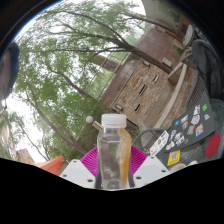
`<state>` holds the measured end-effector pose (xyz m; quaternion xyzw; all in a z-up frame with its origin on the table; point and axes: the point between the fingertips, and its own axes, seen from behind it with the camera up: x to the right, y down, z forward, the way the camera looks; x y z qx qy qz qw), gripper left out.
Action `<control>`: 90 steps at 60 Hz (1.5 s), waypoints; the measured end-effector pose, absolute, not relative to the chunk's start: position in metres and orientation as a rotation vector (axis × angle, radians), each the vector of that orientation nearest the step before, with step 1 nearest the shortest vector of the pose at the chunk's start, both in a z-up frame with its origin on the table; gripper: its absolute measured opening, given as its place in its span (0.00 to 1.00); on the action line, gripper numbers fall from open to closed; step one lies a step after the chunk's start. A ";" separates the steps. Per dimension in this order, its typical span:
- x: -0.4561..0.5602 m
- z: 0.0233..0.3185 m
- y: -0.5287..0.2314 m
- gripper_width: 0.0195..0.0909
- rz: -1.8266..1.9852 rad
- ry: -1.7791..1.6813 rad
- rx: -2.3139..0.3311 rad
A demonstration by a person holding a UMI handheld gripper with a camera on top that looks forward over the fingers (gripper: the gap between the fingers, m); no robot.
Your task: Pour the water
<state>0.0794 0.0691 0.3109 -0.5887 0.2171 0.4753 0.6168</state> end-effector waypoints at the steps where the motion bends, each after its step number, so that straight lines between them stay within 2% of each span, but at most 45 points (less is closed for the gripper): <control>1: 0.087 0.315 0.060 0.25 0.965 0.421 -1.348; 5: 0.160 0.332 0.061 0.25 0.531 0.263 -1.312; 8: 0.209 0.333 0.058 0.25 0.219 0.169 -1.266; 11: 0.244 0.319 0.059 0.25 0.009 0.080 -1.235; 16: 0.278 0.256 0.076 0.25 -0.118 -0.017 -1.314; 23: 0.321 0.132 0.102 0.25 -0.097 0.005 -1.482; 25: 0.328 0.105 0.106 0.25 -0.085 0.015 -1.510; 34: 0.360 0.036 0.117 0.25 -0.126 0.008 -1.573; 35: 0.339 0.054 0.119 0.25 -0.129 0.015 -1.588; 41: 0.350 0.012 0.119 0.26 -0.104 0.033 -1.644; 54: 0.349 0.014 0.122 0.26 -0.108 0.066 -1.612; 56: 0.351 0.014 0.122 0.30 -0.108 0.071 -1.610; 59: 0.349 0.016 0.121 0.39 -0.110 0.075 -1.633; 60: 0.357 0.005 0.119 0.42 -0.109 0.076 -1.645; 62: 0.346 0.012 0.121 0.51 -0.107 0.091 -1.693; 64: 0.345 0.006 0.118 0.66 -0.102 0.110 -1.756; 67: 0.340 -0.002 0.108 0.92 -0.081 0.121 -1.799; 71: 0.340 0.007 0.094 0.87 -0.089 0.150 -1.810; 82: 0.325 0.043 0.012 0.89 -0.203 0.226 -1.868; 90: 0.294 0.102 -0.072 0.89 -0.245 0.296 -1.934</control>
